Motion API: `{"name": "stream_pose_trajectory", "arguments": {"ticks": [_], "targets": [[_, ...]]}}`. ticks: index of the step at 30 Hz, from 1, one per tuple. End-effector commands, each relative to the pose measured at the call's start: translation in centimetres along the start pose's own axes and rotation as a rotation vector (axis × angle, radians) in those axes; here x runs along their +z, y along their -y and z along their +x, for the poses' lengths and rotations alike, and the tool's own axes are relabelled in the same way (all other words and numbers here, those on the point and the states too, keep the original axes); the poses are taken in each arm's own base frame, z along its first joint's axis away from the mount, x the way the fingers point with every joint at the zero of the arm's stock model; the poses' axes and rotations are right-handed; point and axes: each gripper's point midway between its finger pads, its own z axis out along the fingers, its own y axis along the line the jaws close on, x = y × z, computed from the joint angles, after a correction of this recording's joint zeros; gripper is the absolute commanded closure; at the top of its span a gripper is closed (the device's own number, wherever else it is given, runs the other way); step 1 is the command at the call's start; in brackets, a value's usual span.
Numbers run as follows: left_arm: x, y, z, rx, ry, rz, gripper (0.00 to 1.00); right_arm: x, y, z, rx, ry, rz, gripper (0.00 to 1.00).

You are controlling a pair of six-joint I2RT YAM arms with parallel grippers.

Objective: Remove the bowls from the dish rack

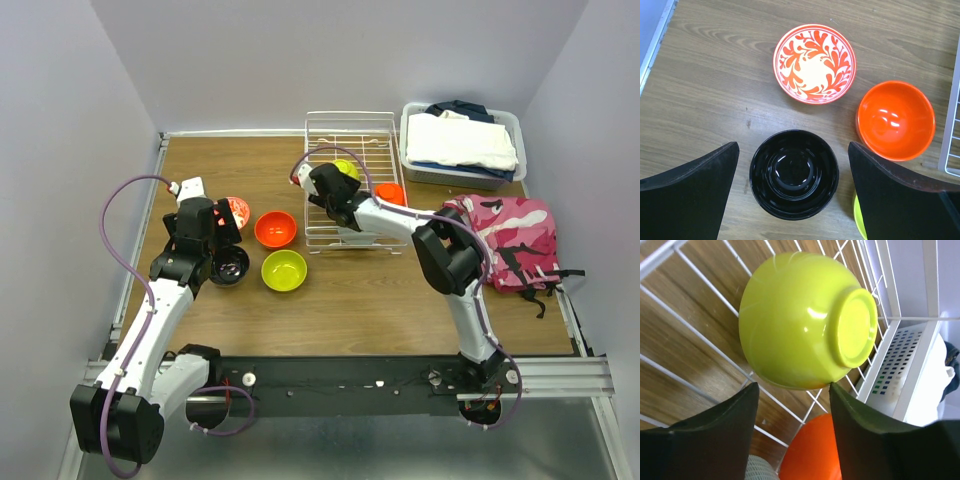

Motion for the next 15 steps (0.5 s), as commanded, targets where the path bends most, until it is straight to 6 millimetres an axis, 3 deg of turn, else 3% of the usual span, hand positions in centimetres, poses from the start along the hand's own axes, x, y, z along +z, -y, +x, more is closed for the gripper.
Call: {"name": "stream_pose_trajectory", "arguments": {"ticks": [1,6,9,15], "targets": [[-0.1,0.3,0.2,0.011,0.009,0.023,0.01,-1.3,0.6,1.4,-0.033,-0.045,-0.009,0.44],[-0.2,0.4,0.1,0.010,0.012,0.025,0.01,-3.4,3.1,-0.4,0.029,0.019,0.018,0.52],[-0.2,0.4,0.1,0.009,0.012,0.029,0.01,-4.0,3.5,-0.8,0.052,0.039,0.013,0.52],[-0.3,0.4,0.1,0.008,0.016,0.031,0.01,-4.3,3.3,-2.9,0.106,0.105,-0.048,0.28]]}}
